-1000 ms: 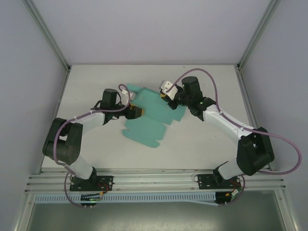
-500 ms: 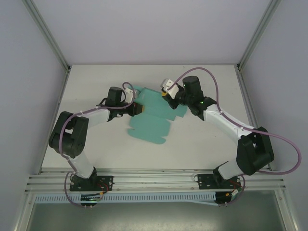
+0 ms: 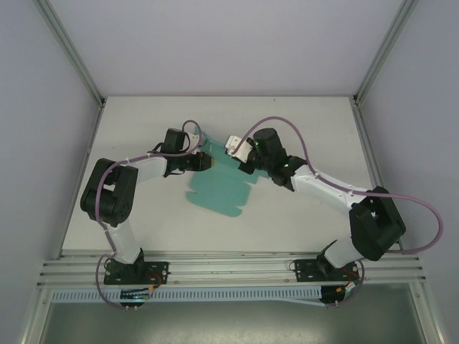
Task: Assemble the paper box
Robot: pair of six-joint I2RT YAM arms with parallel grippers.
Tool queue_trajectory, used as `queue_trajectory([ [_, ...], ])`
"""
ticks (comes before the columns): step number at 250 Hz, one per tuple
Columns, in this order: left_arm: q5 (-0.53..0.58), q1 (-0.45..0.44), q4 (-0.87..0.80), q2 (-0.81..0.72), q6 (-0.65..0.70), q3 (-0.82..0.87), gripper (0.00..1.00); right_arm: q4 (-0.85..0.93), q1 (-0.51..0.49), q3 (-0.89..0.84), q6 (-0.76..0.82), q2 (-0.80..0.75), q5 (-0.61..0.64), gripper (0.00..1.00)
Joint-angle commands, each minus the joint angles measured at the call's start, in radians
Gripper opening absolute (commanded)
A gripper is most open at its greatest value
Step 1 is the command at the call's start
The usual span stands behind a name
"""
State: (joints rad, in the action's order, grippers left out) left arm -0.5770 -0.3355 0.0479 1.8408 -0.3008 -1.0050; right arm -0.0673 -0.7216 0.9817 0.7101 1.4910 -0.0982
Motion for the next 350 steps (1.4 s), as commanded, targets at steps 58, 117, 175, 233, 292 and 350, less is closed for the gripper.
queue_trajectory([
  [58,0.021,-0.001,-0.031,0.077,-0.083,-0.046,0.22,-0.121,-0.128,-0.107,0.084,0.095,0.281,0.0],
  [117,0.052,-0.002,-0.103,-0.026,-0.051,-0.024,0.48,-0.186,-0.071,-0.105,0.127,0.113,0.348,0.0],
  [175,-0.028,-0.001,-0.097,-0.083,-0.078,0.038,0.59,-0.185,-0.057,-0.069,0.17,0.125,0.347,0.0],
  [233,-0.171,-0.002,-0.055,-0.044,-0.087,0.012,0.55,-0.175,-0.054,-0.043,0.172,0.149,0.332,0.0],
  [292,-0.19,-0.025,-0.049,0.012,-0.1,0.016,0.55,-0.177,-0.053,-0.043,0.166,0.145,0.327,0.0],
  [350,-0.065,-0.025,-0.087,0.097,-0.11,-0.01,0.48,-0.168,-0.053,-0.048,0.169,0.131,0.324,0.0],
])
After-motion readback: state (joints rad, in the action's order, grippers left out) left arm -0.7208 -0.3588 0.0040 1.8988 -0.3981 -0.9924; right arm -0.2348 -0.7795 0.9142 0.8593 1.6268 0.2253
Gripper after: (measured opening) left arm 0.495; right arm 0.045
